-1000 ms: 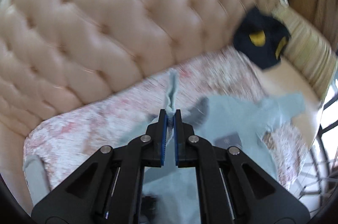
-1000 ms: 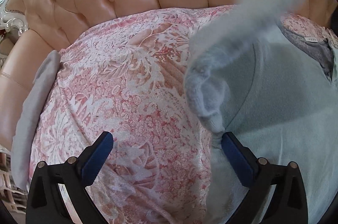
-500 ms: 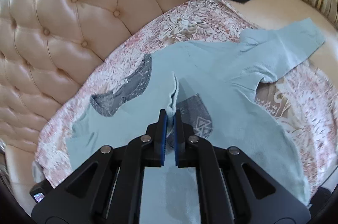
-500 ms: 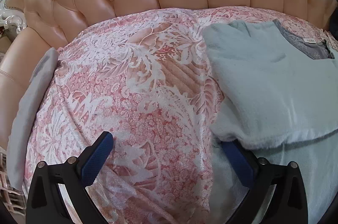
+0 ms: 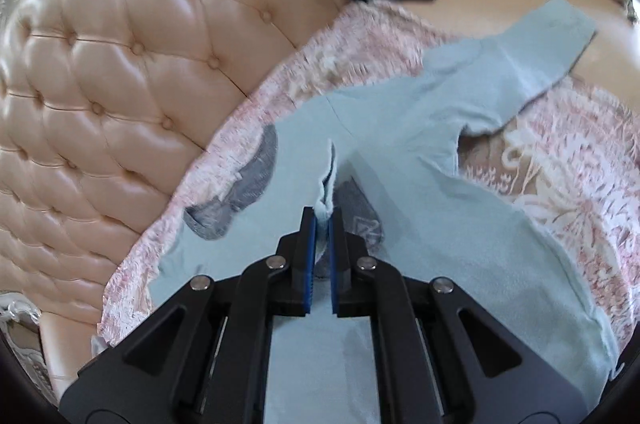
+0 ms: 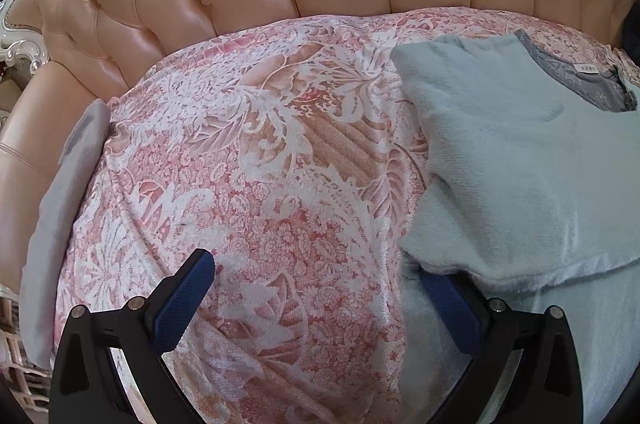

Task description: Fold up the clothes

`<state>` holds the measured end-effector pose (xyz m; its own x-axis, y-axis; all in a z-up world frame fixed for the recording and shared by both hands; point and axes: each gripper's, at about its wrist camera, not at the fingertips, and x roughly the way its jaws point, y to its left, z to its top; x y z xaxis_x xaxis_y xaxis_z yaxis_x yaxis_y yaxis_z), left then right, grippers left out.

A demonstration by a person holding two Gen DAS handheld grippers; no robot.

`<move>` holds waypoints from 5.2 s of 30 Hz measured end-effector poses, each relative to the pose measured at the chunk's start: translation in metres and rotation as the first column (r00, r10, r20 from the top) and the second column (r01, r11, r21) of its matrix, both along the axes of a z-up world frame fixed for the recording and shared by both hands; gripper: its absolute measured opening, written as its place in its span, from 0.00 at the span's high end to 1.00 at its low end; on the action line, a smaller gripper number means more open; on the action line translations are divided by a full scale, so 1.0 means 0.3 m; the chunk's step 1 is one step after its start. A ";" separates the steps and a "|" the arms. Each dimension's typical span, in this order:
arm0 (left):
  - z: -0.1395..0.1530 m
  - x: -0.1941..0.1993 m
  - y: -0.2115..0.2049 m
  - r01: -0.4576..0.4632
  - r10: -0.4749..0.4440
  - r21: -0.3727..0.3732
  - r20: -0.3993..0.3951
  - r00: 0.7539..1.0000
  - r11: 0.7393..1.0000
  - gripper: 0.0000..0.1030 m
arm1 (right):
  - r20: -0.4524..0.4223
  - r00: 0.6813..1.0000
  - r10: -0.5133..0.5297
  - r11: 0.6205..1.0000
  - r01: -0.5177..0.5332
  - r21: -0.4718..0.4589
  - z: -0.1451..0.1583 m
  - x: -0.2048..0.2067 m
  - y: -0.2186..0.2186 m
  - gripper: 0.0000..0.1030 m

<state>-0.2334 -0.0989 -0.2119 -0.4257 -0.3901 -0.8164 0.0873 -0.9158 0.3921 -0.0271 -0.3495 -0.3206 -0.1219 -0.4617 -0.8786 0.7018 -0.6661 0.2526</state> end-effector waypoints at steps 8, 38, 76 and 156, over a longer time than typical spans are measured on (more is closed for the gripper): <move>-0.090 0.017 0.020 0.030 -0.030 0.001 0.060 0.998 1.000 0.93 | 0.011 1.000 -0.003 1.000 0.003 -0.006 0.000 -0.004 0.000 0.00; 0.622 0.607 -0.790 -0.144 0.424 0.767 -0.179 0.888 0.625 0.42 | 0.086 0.994 0.073 0.952 -0.043 -0.304 0.274 -0.043 0.647 0.00; -0.422 0.943 -0.933 -0.080 0.804 0.929 0.353 0.478 -0.360 0.43 | 0.326 0.937 -0.128 0.887 0.255 -0.386 0.104 -0.708 0.906 0.89; -0.437 0.866 -0.966 -0.020 0.896 0.970 0.233 0.379 -0.243 0.41 | 0.197 0.918 -0.345 0.909 0.379 -0.176 0.100 -0.749 1.002 0.96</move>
<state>0.0264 -0.3888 -0.3430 -0.9090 0.0173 -0.4164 0.4139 0.1553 -0.8970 -0.2517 -0.0489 -0.2904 -0.1828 -0.5848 -0.7903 0.3616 -0.7875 0.4991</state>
